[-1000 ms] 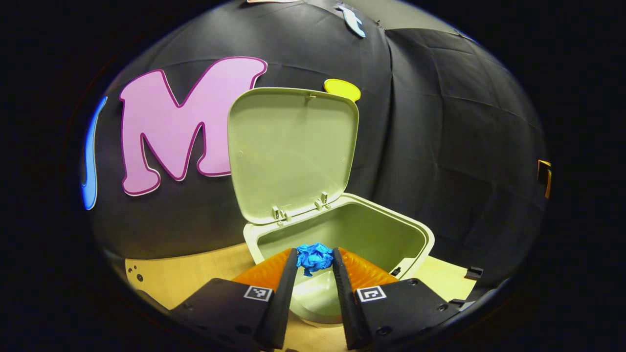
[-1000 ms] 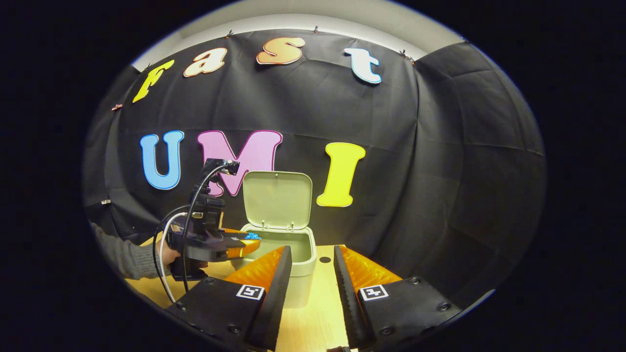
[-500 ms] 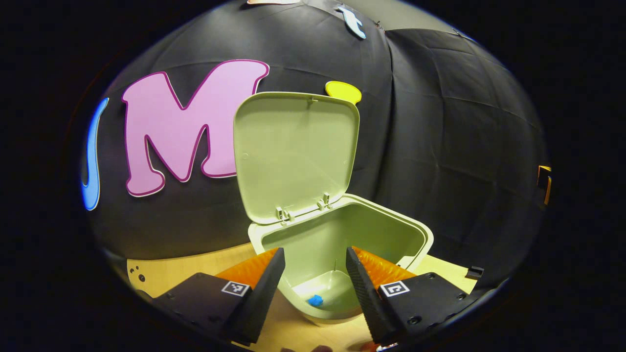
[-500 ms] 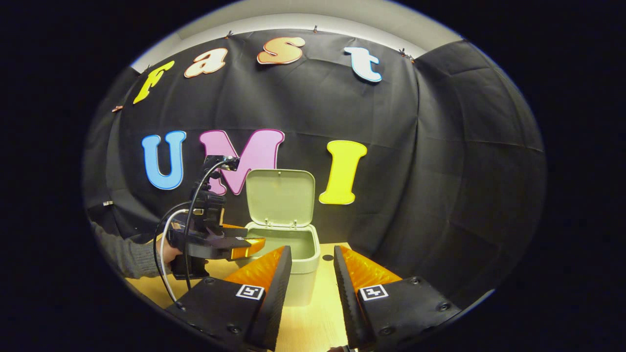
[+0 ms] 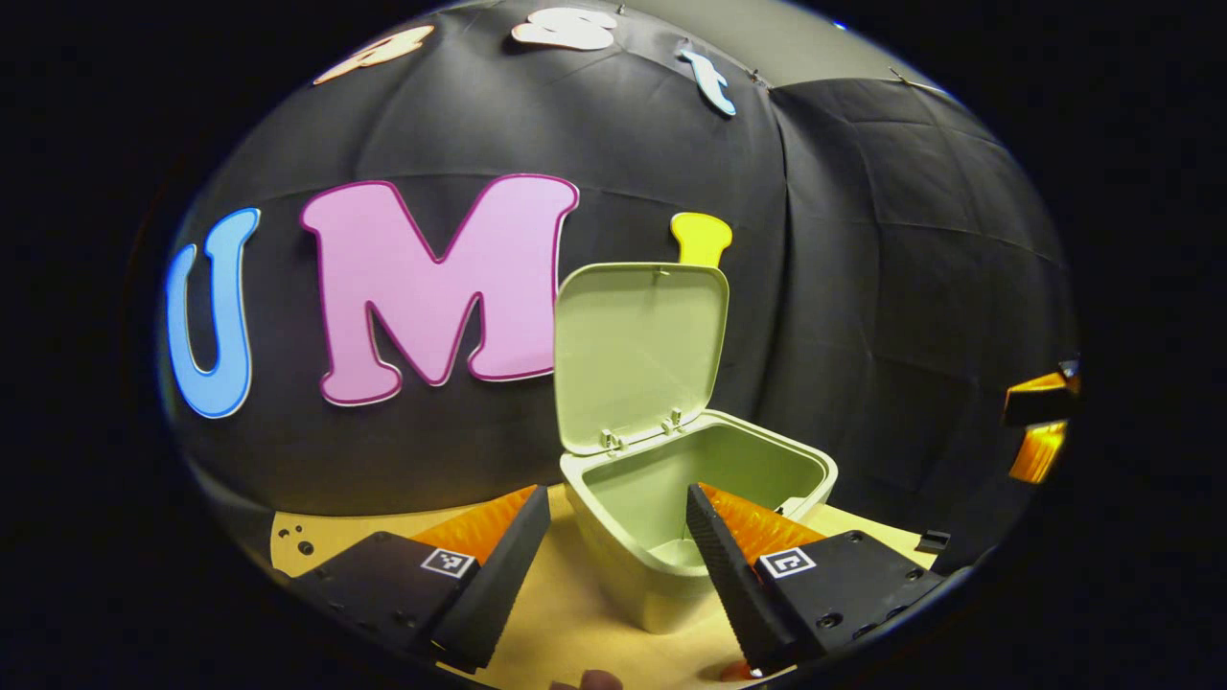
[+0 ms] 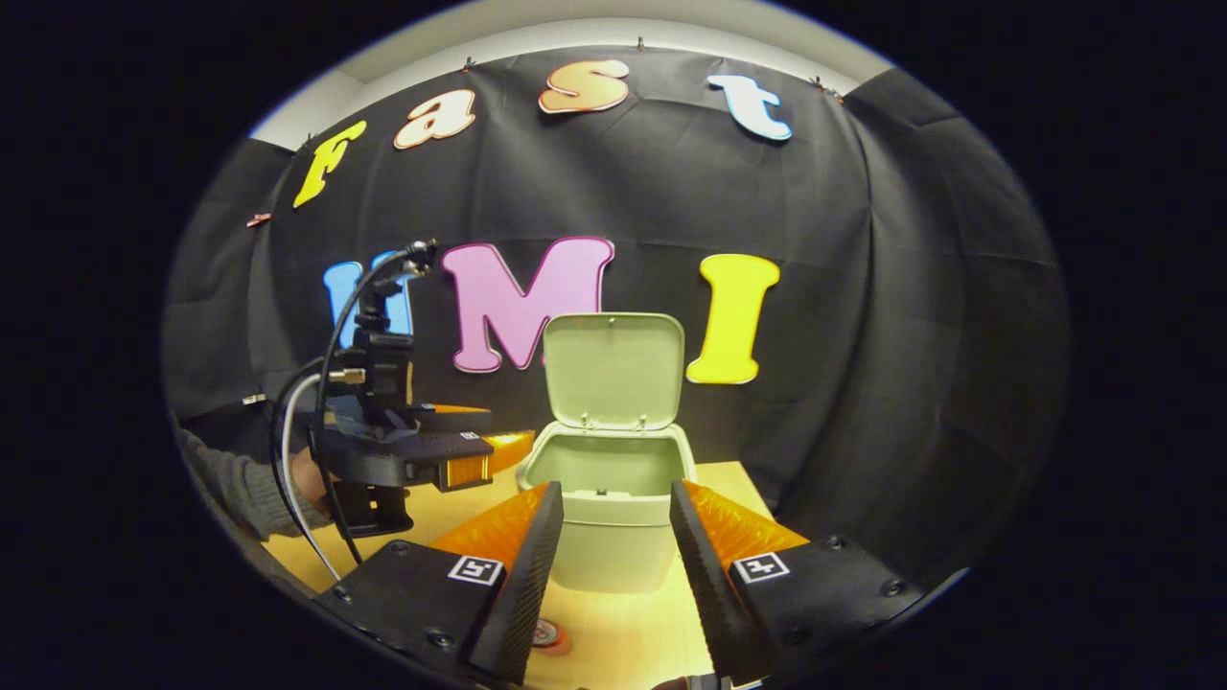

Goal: Press the lid of the desktop garbage bin to open it, pick up the crumpled paper on the desktop and throw it into the bin, then pick up the pop can on the desktop and drop it into the bin, and finally close the garbage bin lid.

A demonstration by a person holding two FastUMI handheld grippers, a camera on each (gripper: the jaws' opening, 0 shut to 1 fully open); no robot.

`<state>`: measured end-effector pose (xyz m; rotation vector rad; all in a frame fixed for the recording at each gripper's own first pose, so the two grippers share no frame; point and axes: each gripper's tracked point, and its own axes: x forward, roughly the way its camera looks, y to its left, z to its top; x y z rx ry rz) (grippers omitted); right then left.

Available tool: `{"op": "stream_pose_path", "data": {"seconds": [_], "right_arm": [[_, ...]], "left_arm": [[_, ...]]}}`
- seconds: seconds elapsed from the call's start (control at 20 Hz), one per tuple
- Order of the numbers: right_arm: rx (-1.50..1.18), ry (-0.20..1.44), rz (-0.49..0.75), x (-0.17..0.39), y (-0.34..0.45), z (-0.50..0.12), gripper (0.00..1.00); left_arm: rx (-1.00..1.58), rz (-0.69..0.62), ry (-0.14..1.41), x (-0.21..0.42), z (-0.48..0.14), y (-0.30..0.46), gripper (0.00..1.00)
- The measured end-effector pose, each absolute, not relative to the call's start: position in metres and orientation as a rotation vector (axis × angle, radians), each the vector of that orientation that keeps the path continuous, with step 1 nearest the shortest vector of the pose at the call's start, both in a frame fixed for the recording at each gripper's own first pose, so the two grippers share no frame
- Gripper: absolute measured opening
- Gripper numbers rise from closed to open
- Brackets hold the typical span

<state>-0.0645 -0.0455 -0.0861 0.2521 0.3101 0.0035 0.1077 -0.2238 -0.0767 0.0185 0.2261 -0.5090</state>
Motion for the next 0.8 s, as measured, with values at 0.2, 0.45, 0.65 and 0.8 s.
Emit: {"op": "stream_pose_path", "data": {"seconds": [0.2, 0.45, 0.65, 0.8], "right_arm": [[0.261, 0.332, 0.072, -0.06, -0.022, -0.092, 0.77], [0.206, 0.395, 0.139, -0.062, 0.003, -0.115, 0.77], [0.169, 0.464, 0.19, -0.071, 0.023, -0.142, 0.77], [0.17, 0.519, 0.23, -0.075, 0.039, -0.163, 0.77]], "left_arm": [[-0.025, -0.469, 0.233, 0.083, -0.074, -0.194, 0.92], [-0.053, -0.441, 0.259, 0.058, -0.081, -0.167, 0.92], [-0.034, -0.396, 0.251, 0.045, -0.083, -0.143, 0.92], [-0.038, -0.367, 0.254, 0.036, -0.084, -0.128, 0.92]]}}
